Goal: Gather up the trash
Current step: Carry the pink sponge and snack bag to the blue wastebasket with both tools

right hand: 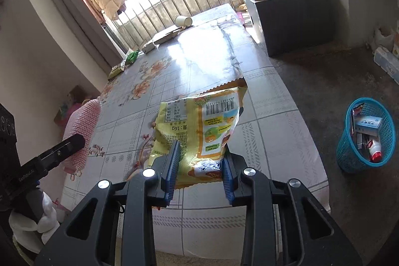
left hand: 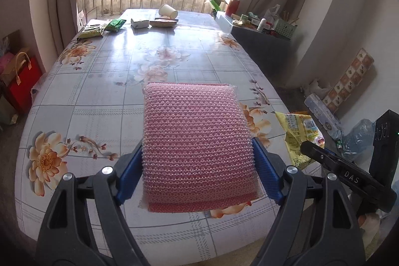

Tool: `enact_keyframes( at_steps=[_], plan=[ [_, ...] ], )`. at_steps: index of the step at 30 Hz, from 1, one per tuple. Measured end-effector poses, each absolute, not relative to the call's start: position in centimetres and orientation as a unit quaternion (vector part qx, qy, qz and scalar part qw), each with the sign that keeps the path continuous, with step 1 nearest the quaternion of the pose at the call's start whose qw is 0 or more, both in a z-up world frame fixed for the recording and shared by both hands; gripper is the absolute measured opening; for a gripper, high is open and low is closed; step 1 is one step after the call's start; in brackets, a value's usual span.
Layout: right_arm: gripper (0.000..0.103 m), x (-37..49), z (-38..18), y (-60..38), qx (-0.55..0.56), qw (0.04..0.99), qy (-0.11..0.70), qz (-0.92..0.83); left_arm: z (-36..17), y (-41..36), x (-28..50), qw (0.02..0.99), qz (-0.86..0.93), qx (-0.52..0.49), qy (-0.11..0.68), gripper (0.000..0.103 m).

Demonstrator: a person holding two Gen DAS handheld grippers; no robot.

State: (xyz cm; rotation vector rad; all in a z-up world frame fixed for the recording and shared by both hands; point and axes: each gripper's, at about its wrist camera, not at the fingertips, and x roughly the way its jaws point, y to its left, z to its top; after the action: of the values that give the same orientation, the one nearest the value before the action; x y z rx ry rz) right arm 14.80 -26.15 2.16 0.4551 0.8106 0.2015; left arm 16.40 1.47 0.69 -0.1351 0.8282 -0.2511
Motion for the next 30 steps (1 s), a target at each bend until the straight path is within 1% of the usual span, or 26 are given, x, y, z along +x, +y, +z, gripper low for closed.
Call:
enact_keyframes(
  at_steps=[3, 6, 9, 12, 14, 16, 18, 21, 23, 27, 30],
  plan=[
    [0.031, 12.9, 2.2, -32.6, 0.277, 0.890, 0.360, 0.046, 1.8, -3.9, 17.8, 0.894, -0.186, -0.047, 0.404, 0.077],
    [0.031, 10.6, 0.7, -39.9, 0.332, 0.878, 0.345, -0.025, 2.4, -10.2, 19.3, 0.876, -0.249, -0.034, 0.411, 0.077],
    [0.031, 7.8, -2.1, -46.7, 0.385, 0.849, 0.348, -0.098, 1.6, -17.6, 20.8, 0.849, -0.304, -0.021, 0.432, 0.077],
    [0.031, 4.6, -5.1, -51.5, 0.427, 0.819, 0.351, -0.157, -0.5, -25.1, 22.8, 0.806, -0.347, -0.029, 0.479, 0.077],
    [0.031, 3.0, -7.1, -53.6, 0.448, 0.802, 0.352, -0.182, -2.7, -30.1, 24.4, 0.765, -0.373, -0.039, 0.523, 0.077],
    [0.031, 2.1, -8.9, -54.8, 0.467, 0.786, 0.354, -0.195, -6.0, -34.9, 26.4, 0.708, -0.392, -0.056, 0.584, 0.077],
    [0.031, 1.3, -10.1, -55.8, 0.477, 0.777, 0.354, -0.205, -9.1, -39.2, 28.2, 0.680, -0.378, -0.058, 0.626, 0.077],
    [0.031, 0.7, -11.6, -57.1, 0.488, 0.767, 0.356, -0.218, -13.4, -44.7, 30.3, 0.668, -0.354, -0.036, 0.653, 0.077],
    [0.031, 0.6, -12.5, -58.0, 0.492, 0.761, 0.358, -0.225, -16.3, -47.3, 31.7, 0.660, -0.334, -0.044, 0.672, 0.078],
    [0.031, 0.6, -14.1, -59.3, 0.495, 0.753, 0.364, -0.235, -22.1, -50.4, 33.7, 0.641, -0.305, -0.070, 0.701, 0.080],
    [0.032, 1.1, -15.1, -60.1, 0.496, 0.749, 0.370, -0.237, -24.9, -51.5, 34.1, 0.634, -0.288, -0.079, 0.713, 0.083]
  ],
)
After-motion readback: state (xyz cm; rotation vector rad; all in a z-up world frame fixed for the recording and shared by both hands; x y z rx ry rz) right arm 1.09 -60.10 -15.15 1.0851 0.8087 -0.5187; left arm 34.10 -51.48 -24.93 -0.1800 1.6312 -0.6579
